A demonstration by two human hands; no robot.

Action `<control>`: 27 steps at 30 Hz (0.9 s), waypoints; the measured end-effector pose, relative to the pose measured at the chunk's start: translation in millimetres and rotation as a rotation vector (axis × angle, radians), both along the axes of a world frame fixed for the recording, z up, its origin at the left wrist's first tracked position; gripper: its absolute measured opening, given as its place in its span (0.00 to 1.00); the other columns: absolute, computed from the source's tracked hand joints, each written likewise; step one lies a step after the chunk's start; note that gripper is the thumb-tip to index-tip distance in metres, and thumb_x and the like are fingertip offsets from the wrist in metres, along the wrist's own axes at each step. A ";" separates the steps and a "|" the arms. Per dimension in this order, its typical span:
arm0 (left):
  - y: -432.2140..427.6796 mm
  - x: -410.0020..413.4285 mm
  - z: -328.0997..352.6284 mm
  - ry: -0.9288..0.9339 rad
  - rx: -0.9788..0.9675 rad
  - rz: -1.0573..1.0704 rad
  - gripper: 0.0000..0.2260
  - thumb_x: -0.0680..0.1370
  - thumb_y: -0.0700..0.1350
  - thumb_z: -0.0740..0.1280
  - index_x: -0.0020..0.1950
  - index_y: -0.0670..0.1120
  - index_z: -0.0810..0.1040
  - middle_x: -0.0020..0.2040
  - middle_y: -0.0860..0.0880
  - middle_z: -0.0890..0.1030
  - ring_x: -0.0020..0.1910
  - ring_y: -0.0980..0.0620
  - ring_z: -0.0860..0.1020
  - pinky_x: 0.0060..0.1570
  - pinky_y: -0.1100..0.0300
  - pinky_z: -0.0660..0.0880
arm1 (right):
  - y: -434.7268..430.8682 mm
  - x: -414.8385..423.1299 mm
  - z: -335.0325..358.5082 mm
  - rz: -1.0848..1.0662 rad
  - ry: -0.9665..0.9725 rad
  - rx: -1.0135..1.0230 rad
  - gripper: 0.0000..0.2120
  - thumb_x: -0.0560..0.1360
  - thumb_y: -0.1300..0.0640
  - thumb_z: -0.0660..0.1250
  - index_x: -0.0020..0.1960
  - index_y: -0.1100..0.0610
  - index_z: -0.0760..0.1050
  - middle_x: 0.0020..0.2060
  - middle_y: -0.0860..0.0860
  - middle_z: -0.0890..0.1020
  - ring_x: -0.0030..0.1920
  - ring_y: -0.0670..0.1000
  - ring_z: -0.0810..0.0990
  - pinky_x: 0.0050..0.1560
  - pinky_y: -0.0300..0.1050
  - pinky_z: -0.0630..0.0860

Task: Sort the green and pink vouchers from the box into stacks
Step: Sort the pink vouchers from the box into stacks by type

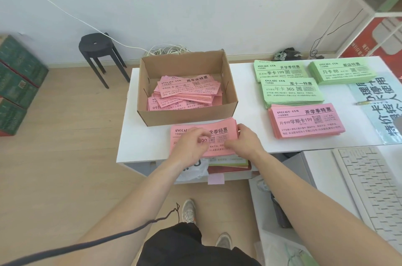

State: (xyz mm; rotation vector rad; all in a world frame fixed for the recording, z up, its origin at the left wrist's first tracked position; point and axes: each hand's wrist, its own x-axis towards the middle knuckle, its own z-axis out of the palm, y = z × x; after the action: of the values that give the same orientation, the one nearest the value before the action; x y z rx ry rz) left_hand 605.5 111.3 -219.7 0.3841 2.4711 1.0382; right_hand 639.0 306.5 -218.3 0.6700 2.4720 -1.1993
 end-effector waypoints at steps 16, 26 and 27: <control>13.8 -18.2 17.0 -0.321 0.198 0.268 0.23 0.74 0.60 0.71 0.62 0.48 0.75 0.54 0.53 0.81 0.52 0.55 0.80 0.43 0.58 0.77 | -22.6 7.4 15.7 0.211 0.128 -0.222 0.23 0.78 0.64 0.62 0.72 0.53 0.75 0.57 0.50 0.74 0.50 0.47 0.78 0.59 0.47 0.76; -3.3 -17.9 -2.2 -0.385 0.378 0.353 0.07 0.81 0.45 0.68 0.59 0.49 0.81 0.52 0.48 0.86 0.54 0.47 0.84 0.54 0.50 0.80 | -33.2 3.7 1.9 0.169 0.140 -0.282 0.28 0.77 0.66 0.61 0.75 0.54 0.71 0.58 0.51 0.77 0.51 0.56 0.83 0.58 0.55 0.80; -3.5 -17.6 -3.3 -0.403 0.390 0.368 0.09 0.81 0.45 0.68 0.61 0.48 0.80 0.53 0.48 0.86 0.55 0.45 0.83 0.55 0.48 0.80 | -31.6 3.3 2.2 0.170 0.137 -0.273 0.27 0.77 0.65 0.61 0.75 0.53 0.71 0.59 0.51 0.77 0.52 0.55 0.82 0.58 0.54 0.80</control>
State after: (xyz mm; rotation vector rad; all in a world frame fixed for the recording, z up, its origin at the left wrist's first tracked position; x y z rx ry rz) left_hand 588.0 107.8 -223.0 -0.1684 2.0123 1.5790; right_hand 642.3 274.9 -216.2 0.3077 2.3511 -1.5201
